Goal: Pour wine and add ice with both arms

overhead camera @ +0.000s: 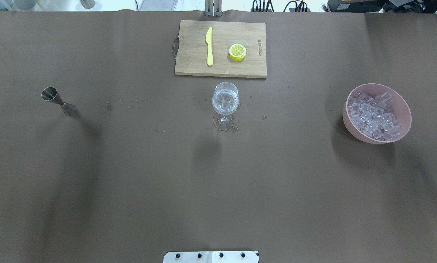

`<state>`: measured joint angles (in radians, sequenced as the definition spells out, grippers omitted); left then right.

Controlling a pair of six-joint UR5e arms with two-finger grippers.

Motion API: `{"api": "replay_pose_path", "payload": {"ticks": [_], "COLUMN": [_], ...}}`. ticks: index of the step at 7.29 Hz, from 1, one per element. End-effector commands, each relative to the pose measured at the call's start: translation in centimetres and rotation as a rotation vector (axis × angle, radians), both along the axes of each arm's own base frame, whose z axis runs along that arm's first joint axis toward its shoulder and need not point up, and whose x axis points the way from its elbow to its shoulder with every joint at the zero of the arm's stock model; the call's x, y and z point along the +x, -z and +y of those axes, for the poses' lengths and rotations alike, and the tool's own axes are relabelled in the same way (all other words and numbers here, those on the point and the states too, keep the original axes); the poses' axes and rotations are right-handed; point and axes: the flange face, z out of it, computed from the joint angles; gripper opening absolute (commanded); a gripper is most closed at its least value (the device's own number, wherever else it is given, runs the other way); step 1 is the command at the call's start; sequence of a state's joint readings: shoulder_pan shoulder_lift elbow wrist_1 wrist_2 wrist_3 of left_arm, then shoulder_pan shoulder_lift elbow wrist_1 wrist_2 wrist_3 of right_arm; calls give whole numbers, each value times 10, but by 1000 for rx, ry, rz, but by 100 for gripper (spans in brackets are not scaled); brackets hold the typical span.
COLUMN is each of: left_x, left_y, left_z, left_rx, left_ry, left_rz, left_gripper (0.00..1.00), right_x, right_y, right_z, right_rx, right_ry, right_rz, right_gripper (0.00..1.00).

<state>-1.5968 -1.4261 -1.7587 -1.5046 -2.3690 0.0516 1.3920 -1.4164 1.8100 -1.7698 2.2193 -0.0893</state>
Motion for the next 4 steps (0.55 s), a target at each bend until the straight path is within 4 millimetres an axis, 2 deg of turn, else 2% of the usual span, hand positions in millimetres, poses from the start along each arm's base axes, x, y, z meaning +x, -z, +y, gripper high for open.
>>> {"api": "replay_pose_path", "payload": {"ticks": [1,2,3,4], "left_x": [0,1,1,1], "left_y": [-2,-3,-4,-4], "left_z": [4,4,4,4], "left_rx": [-4,-7,-9,-9], "left_ry": [0,-2,-2,-2], "left_rz": [1,1,1,1], "left_gripper": [98,98,98,98], "right_x": [54,65,67,67], "right_y": [-111,-149,-167,-187], "right_z": [78,120,132,135], "right_rx": [-126,-130,-98,-122], "right_ry": [-49,-70,-74,-68], "right_rz": [44,43,39,41], "right_gripper": [100,100,100,100]}}
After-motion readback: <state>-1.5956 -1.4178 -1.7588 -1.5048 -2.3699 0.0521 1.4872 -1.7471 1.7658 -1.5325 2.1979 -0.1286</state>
